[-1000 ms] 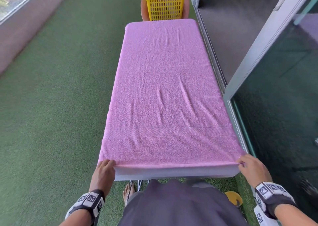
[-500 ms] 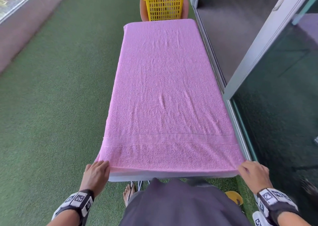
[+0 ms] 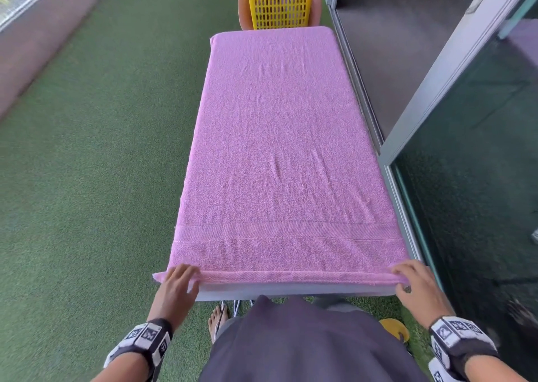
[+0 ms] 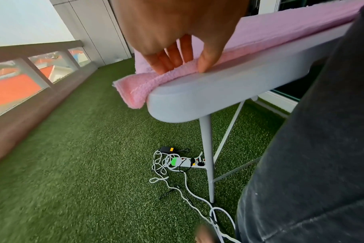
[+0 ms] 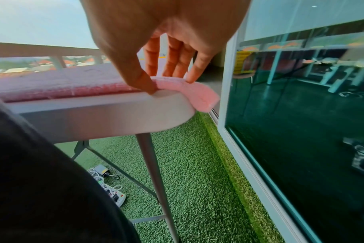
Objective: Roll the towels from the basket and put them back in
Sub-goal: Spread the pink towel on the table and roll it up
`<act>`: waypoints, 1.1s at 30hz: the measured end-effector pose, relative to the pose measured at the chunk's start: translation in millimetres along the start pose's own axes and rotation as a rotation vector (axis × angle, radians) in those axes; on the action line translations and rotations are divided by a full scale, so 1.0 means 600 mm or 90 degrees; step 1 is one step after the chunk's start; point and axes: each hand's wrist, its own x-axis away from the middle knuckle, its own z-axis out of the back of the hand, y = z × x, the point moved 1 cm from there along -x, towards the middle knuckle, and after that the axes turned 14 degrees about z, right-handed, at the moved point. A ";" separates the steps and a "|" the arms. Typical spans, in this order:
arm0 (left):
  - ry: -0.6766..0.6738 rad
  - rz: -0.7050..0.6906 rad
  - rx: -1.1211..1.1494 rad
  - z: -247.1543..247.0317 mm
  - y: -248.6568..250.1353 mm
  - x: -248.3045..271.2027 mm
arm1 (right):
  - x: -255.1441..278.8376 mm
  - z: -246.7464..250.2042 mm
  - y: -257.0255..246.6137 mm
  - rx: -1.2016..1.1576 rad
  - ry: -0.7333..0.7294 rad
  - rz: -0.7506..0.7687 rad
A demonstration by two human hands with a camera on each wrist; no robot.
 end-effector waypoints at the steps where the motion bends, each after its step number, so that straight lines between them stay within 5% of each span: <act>1: 0.008 0.009 -0.005 0.000 -0.001 -0.002 | -0.002 0.001 -0.001 -0.005 0.028 -0.012; 8: -0.007 0.041 -0.022 0.008 0.010 -0.009 | -0.022 -0.004 -0.004 0.045 0.113 0.056; 15: -0.077 0.149 -0.141 0.008 0.002 -0.019 | -0.039 0.001 0.004 0.154 0.063 -0.004; 19: -0.011 0.196 -0.117 0.013 0.021 -0.029 | -0.046 0.011 -0.012 0.185 0.096 -0.022; 23: -0.019 0.097 0.009 -0.003 0.035 0.002 | -0.045 -0.001 -0.021 0.043 0.027 0.039; 26: -0.044 0.051 -0.040 -0.021 -0.004 0.021 | -0.036 -0.021 -0.011 0.045 -0.040 0.080; 33: 0.000 0.104 -0.142 -0.002 0.000 -0.008 | -0.038 -0.031 0.001 0.010 0.095 0.035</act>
